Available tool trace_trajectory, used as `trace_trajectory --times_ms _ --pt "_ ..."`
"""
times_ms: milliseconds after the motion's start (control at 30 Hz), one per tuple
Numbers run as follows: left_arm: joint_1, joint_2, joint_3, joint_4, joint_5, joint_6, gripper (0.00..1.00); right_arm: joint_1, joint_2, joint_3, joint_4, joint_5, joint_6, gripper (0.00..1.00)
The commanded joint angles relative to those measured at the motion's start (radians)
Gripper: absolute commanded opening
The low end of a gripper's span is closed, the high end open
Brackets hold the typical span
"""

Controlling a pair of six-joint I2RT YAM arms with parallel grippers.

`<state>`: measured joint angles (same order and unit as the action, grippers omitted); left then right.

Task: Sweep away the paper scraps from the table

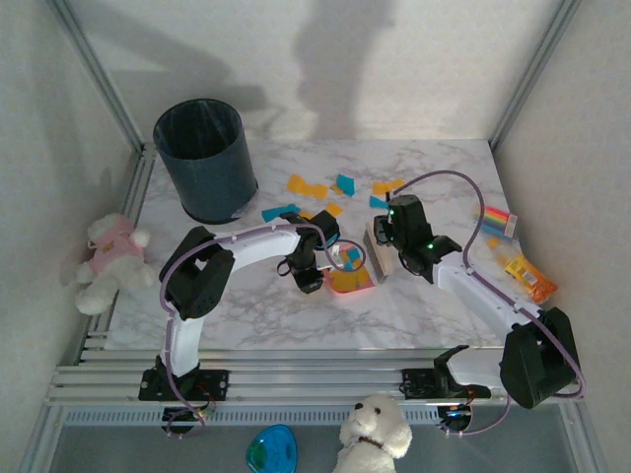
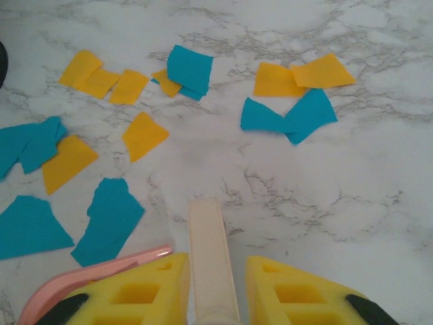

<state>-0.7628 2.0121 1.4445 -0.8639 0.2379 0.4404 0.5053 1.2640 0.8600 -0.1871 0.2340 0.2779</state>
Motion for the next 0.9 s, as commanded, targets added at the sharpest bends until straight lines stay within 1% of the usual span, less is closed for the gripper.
trace_trajectory --times_ms 0,67,500,867 --pt "-0.007 -0.013 -0.014 -0.02 -0.031 -0.009 0.0 0.017 0.022 0.001 -0.026 -0.021 0.015 0.0" --pt "-0.007 -0.015 -0.013 -0.017 -0.034 -0.01 0.0 0.023 0.023 -0.001 -0.017 -0.045 0.02 0.0" --pt "-0.007 -0.012 -0.009 -0.016 -0.037 -0.013 0.0 0.049 0.01 0.007 -0.02 -0.097 0.0 0.0" --pt "-0.007 -0.018 -0.012 -0.006 -0.043 -0.016 0.0 0.051 -0.041 -0.01 -0.011 -0.059 0.006 0.0"
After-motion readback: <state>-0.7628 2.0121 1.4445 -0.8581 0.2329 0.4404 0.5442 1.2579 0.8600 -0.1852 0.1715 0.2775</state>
